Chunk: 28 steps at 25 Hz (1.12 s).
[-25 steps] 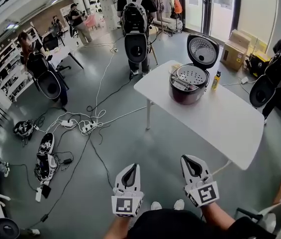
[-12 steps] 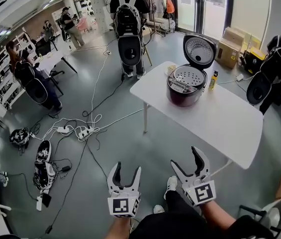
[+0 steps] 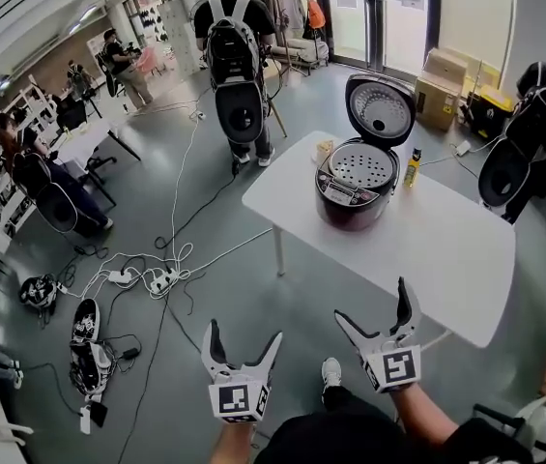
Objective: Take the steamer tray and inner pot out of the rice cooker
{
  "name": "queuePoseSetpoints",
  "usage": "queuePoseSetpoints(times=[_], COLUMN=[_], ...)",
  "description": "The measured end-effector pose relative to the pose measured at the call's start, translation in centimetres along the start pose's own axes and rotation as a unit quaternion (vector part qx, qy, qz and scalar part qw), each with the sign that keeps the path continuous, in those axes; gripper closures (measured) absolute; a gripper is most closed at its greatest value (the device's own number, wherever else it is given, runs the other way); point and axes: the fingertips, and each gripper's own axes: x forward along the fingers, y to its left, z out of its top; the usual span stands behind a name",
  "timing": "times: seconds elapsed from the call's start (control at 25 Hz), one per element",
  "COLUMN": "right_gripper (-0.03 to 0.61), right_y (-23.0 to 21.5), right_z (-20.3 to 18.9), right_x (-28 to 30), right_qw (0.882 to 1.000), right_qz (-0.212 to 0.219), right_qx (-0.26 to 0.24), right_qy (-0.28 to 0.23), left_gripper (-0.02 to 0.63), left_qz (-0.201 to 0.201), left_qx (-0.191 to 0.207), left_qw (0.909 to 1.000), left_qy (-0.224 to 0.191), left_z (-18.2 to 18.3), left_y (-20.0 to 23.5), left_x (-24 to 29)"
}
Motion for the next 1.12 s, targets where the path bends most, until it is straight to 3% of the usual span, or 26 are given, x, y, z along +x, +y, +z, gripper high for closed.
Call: queuePoseSetpoints(times=[0.6, 0.88, 1.12], right_gripper=[0.014, 0.014, 0.014], right_y=[-9.6, -11.6, -13.0], right_z=[-3.1, -3.9, -5.5], right_x=[10.9, 15.0, 18.4], right_qw=[1.0, 1.0, 0.999], right_qz=[-0.006, -0.005, -0.018], right_qx=[0.014, 0.004, 0.027], right_qy=[0.018, 0.024, 0.036], left_gripper=[0.081, 0.081, 0.081], left_qz=[-0.021, -0.022, -0.031], left_qx=[0.001, -0.012, -0.02], left_qw=[0.9997, 0.9995, 0.999], left_qy=[0.007, 0.017, 0.027], left_z=[0.7, 0.0, -1.2], left_y=[-0.8, -0.2, 0.9], left_x=[15.2, 20.2, 24.7])
